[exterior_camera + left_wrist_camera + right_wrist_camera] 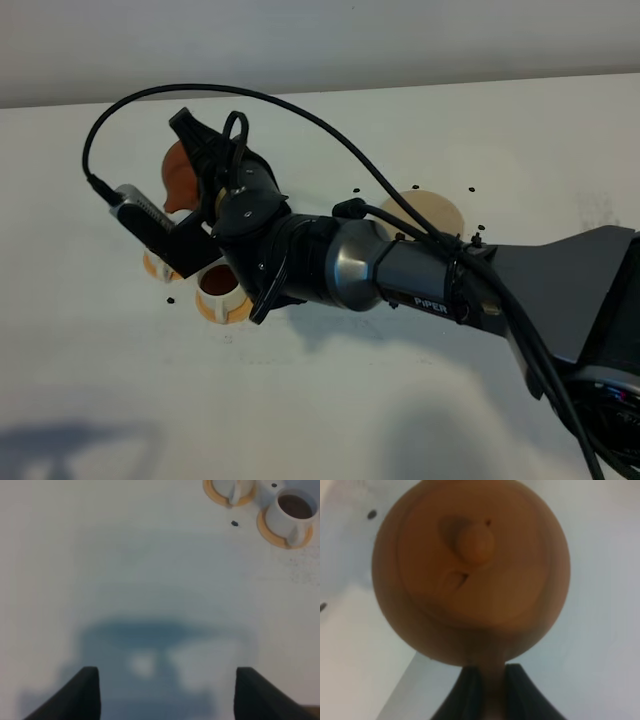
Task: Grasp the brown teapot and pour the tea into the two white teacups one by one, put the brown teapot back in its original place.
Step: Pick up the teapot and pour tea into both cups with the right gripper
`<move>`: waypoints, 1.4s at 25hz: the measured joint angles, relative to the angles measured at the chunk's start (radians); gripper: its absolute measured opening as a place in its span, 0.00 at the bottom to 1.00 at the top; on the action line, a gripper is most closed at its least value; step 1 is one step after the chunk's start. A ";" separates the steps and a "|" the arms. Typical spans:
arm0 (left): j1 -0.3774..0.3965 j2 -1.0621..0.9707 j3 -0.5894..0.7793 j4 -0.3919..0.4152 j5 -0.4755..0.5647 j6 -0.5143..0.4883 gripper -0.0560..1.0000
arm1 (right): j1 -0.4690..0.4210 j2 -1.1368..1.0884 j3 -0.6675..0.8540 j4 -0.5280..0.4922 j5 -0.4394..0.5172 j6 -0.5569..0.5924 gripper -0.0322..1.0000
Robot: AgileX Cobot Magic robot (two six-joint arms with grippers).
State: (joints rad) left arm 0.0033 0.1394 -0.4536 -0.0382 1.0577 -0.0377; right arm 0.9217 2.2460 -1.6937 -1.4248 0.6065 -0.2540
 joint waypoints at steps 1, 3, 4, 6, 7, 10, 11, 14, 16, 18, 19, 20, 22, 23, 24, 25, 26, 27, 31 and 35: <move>0.000 0.000 0.000 0.000 0.000 0.000 0.59 | 0.001 0.000 0.000 0.000 -0.003 0.000 0.14; 0.000 0.000 0.000 0.000 0.000 0.000 0.59 | 0.001 0.000 0.000 0.000 -0.003 0.000 0.14; 0.000 0.000 0.000 0.000 0.000 0.000 0.59 | 0.001 0.000 0.000 0.000 -0.002 0.000 0.14; 0.000 0.000 0.000 0.000 0.000 0.000 0.59 | 0.001 0.000 0.000 -0.001 -0.002 0.000 0.14; 0.000 0.000 0.000 0.000 0.000 0.000 0.59 | 0.001 0.000 0.000 -0.001 -0.002 0.000 0.14; 0.000 0.000 0.000 0.000 0.000 0.000 0.59 | 0.001 0.000 0.000 -0.001 -0.002 0.000 0.14; 0.000 0.000 0.000 0.000 0.000 0.000 0.59 | 0.001 0.000 0.000 -0.001 -0.002 -0.001 0.14; 0.000 0.000 0.000 0.000 0.000 0.000 0.59 | 0.001 0.000 0.000 -0.001 -0.002 -0.001 0.14; 0.000 0.000 0.000 0.000 0.000 0.000 0.59 | 0.001 0.000 0.000 -0.001 -0.002 -0.002 0.14; 0.000 0.000 0.000 0.000 0.000 0.000 0.59 | 0.001 0.000 0.000 -0.001 -0.002 -0.005 0.14; 0.000 0.000 0.000 0.000 0.000 0.000 0.59 | 0.001 0.000 0.000 -0.001 -0.002 -0.005 0.14; 0.000 0.000 0.000 0.000 0.000 0.000 0.59 | 0.001 0.000 0.000 -0.001 -0.002 -0.006 0.14; 0.000 0.000 0.000 0.000 0.000 0.000 0.59 | 0.001 0.000 0.000 -0.001 -0.002 -0.008 0.14; 0.000 0.000 0.000 0.000 0.000 0.000 0.59 | 0.001 0.000 0.000 -0.001 -0.002 -0.008 0.14; 0.000 0.000 0.000 0.000 0.000 0.000 0.59 | 0.001 0.000 0.000 -0.001 -0.002 -0.008 0.14; 0.000 0.000 0.000 0.000 0.000 0.000 0.59 | 0.001 0.000 0.000 -0.001 -0.002 -0.008 0.14; 0.000 0.000 0.000 0.000 0.000 0.000 0.59 | 0.001 0.000 0.000 -0.001 -0.002 -0.009 0.14; 0.000 0.000 0.000 0.000 0.000 0.000 0.59 | 0.001 0.000 0.000 -0.002 -0.002 -0.010 0.14; 0.000 0.000 0.000 0.000 0.000 0.000 0.59 | 0.001 0.000 0.000 0.014 -0.004 -0.005 0.14; 0.000 0.000 0.000 0.000 0.000 0.000 0.59 | 0.001 0.000 0.000 0.103 -0.005 0.033 0.14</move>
State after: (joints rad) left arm 0.0033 0.1394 -0.4536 -0.0382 1.0577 -0.0377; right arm 0.9225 2.2460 -1.6937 -1.3220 0.6010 -0.2212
